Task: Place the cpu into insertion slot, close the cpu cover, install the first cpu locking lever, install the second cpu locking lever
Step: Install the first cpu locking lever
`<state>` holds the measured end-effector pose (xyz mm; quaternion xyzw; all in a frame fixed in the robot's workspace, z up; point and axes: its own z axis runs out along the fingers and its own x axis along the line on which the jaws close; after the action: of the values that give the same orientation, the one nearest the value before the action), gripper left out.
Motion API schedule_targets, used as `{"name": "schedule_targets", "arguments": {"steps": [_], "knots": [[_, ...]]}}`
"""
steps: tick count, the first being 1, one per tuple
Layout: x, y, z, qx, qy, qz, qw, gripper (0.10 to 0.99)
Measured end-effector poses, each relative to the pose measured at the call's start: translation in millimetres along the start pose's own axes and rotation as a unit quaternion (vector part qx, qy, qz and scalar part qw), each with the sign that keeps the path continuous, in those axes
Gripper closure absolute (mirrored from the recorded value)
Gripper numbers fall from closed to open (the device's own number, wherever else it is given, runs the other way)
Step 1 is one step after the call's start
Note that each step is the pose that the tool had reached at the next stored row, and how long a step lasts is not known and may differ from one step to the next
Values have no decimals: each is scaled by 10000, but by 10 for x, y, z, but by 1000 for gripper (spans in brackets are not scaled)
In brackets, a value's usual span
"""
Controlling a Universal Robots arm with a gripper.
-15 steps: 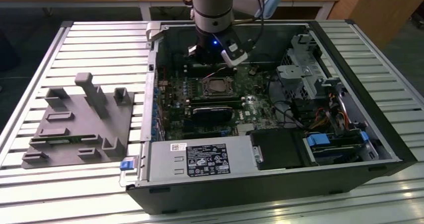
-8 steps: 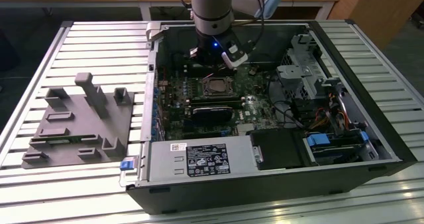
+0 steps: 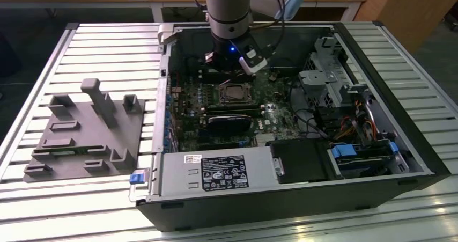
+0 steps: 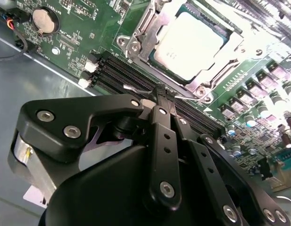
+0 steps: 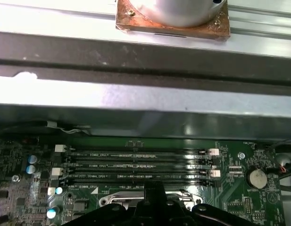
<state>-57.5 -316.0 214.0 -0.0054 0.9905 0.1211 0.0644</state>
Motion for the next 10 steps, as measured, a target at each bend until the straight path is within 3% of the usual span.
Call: {"name": "schedule_targets", "arguments": {"steps": [10], "knots": [[3,26,81,36,-8,32,10000,980]]}}
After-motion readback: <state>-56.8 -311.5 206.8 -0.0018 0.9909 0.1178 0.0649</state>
